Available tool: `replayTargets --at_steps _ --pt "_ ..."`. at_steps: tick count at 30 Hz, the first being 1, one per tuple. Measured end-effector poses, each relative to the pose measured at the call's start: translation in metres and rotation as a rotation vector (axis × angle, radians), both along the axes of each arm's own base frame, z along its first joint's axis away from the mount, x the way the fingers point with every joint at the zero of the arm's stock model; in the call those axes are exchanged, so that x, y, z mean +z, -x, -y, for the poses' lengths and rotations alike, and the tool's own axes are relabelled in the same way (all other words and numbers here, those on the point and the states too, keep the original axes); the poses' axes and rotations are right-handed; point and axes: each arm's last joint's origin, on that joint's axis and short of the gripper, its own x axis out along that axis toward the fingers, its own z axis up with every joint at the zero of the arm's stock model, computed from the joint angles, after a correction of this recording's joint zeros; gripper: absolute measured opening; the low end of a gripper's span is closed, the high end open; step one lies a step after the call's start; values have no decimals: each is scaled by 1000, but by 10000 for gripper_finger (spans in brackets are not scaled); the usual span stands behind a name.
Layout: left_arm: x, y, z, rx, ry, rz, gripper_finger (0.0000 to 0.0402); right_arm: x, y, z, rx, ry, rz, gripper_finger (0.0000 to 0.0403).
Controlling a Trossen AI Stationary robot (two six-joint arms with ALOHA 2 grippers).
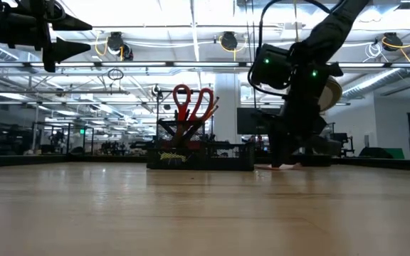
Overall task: Pick and place office supplies into organizer
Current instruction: Put the pink sticky notes into the black desk organizer
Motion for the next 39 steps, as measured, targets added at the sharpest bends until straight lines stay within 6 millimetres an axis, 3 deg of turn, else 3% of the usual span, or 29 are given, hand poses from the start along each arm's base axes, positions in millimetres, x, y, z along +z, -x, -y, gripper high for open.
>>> replayTargets --at_steps 5,14,24,34,39 --pt "0 0 0 0 0 0 255 3 2 -15 35 -82 -15 0" --pt "0 0 0 0 0 0 255 22 25 -48 66 -151 -124 0" --pt "0 0 0 0 0 0 255 27 17 -77 170 -281 -24 0" --pt "0 0 0 -1 0 0 255 63 26 -79 374 -138 84 2" --pt "0 0 0 14 9 6 255 83 34 -78 383 -69 161 16"
